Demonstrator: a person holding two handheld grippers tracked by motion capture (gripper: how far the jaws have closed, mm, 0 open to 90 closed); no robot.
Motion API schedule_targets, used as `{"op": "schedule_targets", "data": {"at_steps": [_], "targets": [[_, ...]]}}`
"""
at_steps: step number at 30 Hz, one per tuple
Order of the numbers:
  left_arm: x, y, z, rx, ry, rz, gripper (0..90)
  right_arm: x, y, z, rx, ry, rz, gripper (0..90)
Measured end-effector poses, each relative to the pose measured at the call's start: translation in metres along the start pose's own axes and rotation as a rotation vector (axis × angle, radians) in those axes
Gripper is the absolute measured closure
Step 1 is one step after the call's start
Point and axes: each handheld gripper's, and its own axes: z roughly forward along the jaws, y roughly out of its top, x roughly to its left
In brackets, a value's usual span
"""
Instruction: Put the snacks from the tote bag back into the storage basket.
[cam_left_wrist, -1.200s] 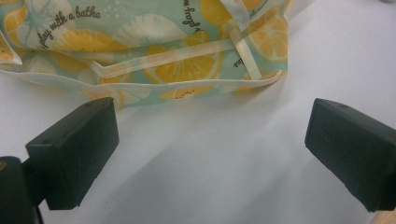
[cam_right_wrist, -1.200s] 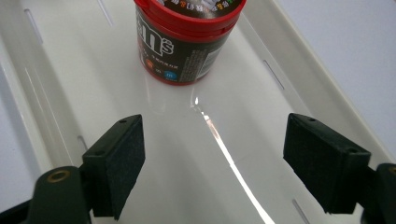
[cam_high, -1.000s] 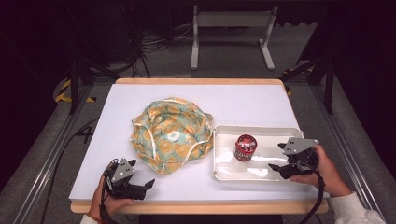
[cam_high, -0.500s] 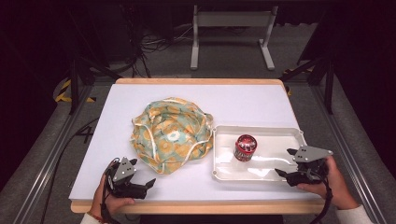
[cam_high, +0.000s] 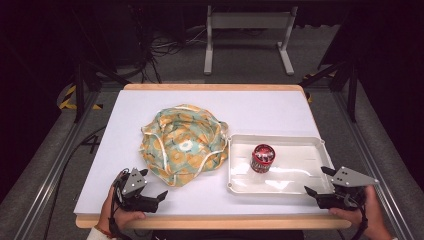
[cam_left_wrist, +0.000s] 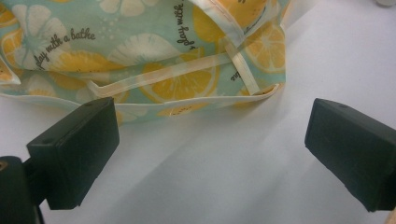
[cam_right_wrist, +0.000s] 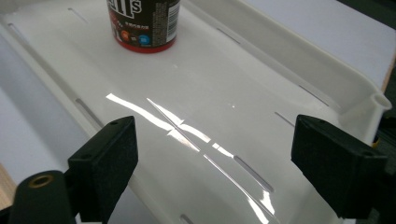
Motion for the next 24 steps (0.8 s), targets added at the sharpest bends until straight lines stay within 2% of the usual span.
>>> {"op": "schedule_targets", "data": {"at_steps": [2, 3, 6, 10, 12, 15, 24], "targets": [[0.001, 0.0, 0.001, -0.003, -0.002, 0.003, 3.7, -0.001, -0.005, -0.003, -0.02, 0.011, 0.03, 14.5], [0.001, 0.0, 0.001, -0.003, -0.002, 0.003, 3.7, -0.001, -0.005, -0.003, -0.02, 0.011, 0.03, 14.5], [0.001, 0.001, 0.001, -0.003, -0.004, -0.001, 3.7, -0.002, -0.013, -0.007, -0.045, -0.025, 0.059, 13.4], [0.001, 0.001, 0.001, -0.003, -0.005, 0.0, 3.8, -0.002, -0.019, -0.012, -0.083, -0.025, 0.074, 11.8], [0.001, 0.001, 0.001, -0.004, -0.006, 0.0, 3.7, -0.002, -0.022, -0.015, -0.107, -0.052, 0.087, 10.0], [0.001, 0.001, 0.002, -0.004, -0.007, -0.003, 3.7, -0.003, -0.025, -0.016, -0.128, -0.066, 0.104, 8.0], [0.001, 0.001, 0.003, -0.001, -0.006, 0.003, 3.7, -0.001, -0.025, -0.015, -0.126, -0.071, 0.103, 7.4]]}}
